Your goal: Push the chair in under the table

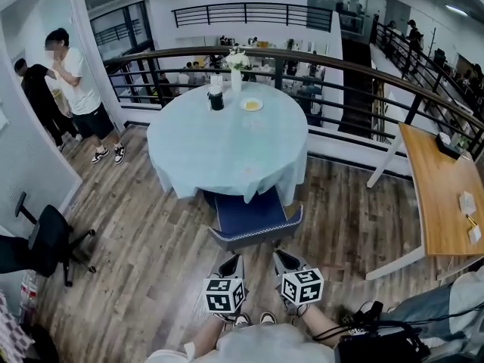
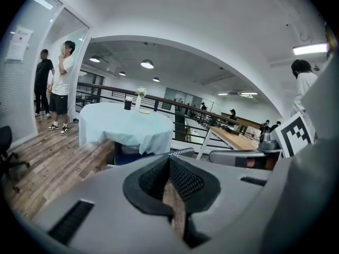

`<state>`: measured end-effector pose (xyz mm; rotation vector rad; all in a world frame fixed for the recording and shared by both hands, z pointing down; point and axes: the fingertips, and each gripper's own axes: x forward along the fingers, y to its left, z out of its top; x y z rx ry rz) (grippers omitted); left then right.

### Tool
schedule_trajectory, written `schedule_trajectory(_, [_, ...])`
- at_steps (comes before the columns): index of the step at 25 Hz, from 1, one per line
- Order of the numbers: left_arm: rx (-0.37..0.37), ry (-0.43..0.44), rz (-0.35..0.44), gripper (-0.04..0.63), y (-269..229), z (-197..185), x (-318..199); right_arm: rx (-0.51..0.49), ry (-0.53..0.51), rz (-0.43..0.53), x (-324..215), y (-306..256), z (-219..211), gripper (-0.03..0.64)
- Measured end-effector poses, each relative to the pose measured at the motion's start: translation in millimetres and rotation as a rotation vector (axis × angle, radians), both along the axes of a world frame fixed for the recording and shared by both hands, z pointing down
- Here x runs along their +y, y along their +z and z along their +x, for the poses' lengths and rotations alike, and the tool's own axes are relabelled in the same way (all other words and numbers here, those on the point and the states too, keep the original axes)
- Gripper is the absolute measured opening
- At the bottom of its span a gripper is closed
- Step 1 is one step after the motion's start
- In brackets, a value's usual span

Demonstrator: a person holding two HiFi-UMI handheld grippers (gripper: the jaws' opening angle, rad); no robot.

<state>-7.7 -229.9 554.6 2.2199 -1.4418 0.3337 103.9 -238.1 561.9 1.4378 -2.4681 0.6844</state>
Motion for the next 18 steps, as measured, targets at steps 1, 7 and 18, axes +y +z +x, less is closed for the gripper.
schedule_trajectory(1, [-0.001,-0.006,0.001,0.005,-1.0,-0.3,0.2,0.008,0.016,-0.002,1.3,0.8,2.6,0.038])
schedule_trajectory(7, [0.007,-0.039,0.018,0.005,-5.8,-4.9,4.4,0.038,0.040,-0.014,8.7,2.3,5.9,0.020])
schedule_trajectory(18, [0.009,-0.071,0.015,0.005,-2.5,-11.3,12.4,0.062,0.023,-0.011,13.2,-2.6,0.0,0.017])
